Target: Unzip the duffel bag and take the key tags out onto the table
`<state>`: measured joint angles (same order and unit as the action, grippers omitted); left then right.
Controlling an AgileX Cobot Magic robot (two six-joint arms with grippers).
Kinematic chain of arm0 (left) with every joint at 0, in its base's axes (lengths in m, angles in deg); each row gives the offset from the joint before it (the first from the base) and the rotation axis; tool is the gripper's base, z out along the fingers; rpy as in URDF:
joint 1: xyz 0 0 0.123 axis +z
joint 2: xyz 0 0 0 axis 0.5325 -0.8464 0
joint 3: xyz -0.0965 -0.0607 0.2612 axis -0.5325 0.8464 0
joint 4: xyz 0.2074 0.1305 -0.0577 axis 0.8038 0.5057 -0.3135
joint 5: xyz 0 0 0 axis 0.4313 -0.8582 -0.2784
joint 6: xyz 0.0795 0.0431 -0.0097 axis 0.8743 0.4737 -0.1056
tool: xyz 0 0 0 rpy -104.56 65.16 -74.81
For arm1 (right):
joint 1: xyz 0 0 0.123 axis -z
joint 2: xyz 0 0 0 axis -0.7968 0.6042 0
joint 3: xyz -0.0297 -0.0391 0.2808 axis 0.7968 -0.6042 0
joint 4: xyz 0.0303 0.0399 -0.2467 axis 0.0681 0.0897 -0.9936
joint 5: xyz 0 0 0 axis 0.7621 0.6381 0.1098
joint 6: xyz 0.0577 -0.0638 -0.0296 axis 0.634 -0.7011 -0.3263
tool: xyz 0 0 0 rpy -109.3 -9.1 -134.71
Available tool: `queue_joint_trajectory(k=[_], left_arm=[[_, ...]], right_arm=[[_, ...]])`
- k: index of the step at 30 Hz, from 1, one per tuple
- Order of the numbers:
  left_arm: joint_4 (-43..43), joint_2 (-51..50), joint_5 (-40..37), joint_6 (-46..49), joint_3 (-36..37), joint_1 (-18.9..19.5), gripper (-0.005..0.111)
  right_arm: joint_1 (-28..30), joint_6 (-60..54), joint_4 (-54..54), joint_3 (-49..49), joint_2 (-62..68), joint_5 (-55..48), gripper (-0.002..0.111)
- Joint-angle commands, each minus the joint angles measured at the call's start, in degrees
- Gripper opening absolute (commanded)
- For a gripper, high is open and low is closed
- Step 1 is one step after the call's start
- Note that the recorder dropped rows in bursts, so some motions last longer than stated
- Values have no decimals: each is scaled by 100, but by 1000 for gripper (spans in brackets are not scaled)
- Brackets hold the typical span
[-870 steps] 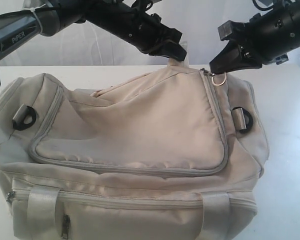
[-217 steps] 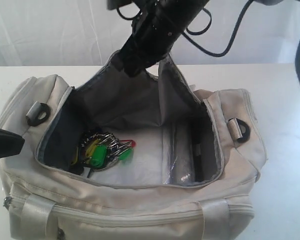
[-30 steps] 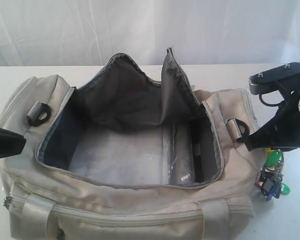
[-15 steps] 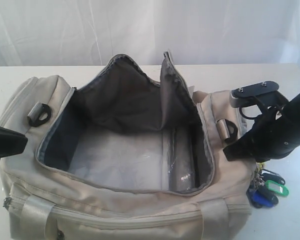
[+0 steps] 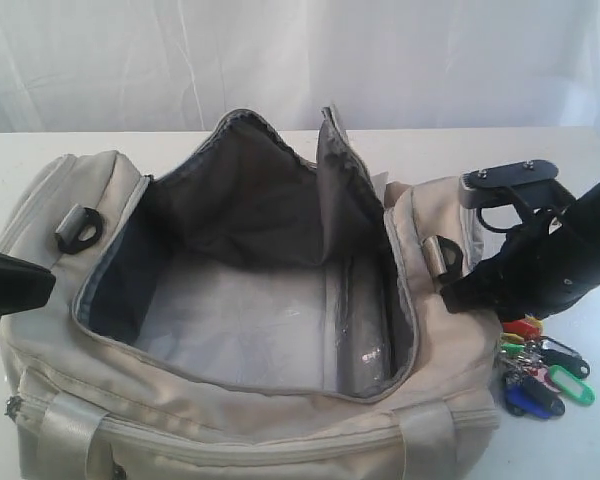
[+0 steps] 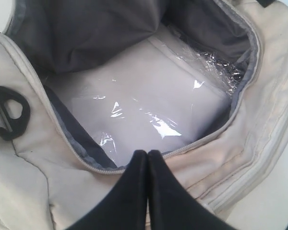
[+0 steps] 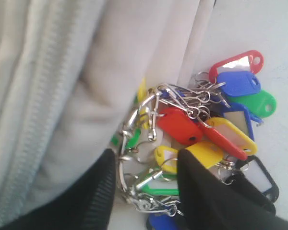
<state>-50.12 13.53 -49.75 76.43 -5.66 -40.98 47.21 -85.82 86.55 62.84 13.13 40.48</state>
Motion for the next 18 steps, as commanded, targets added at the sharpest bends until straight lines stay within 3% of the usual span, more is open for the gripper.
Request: queue_joint_trajectory(k=[1, 6, 13, 15, 18], left_arm=[[-106, 41, -64, 16, 41, 4, 0], [-72, 41, -64, 59, 41, 4, 0], [34, 30, -55, 374, 41, 4, 0], [34, 43, -122, 374, 41, 4, 0], [34, 43, -100, 374, 41, 4, 0]], right_arm=[[47, -50, 118, 74, -421, -455, 54], [47, -14, 118, 74, -945, -1047, 56], [47, 814, -640, 74, -2786, -1918, 55], [47, 839, -640, 63, -3460, -1866, 45], [47, 805, -640, 63, -4455, -1721, 1]])
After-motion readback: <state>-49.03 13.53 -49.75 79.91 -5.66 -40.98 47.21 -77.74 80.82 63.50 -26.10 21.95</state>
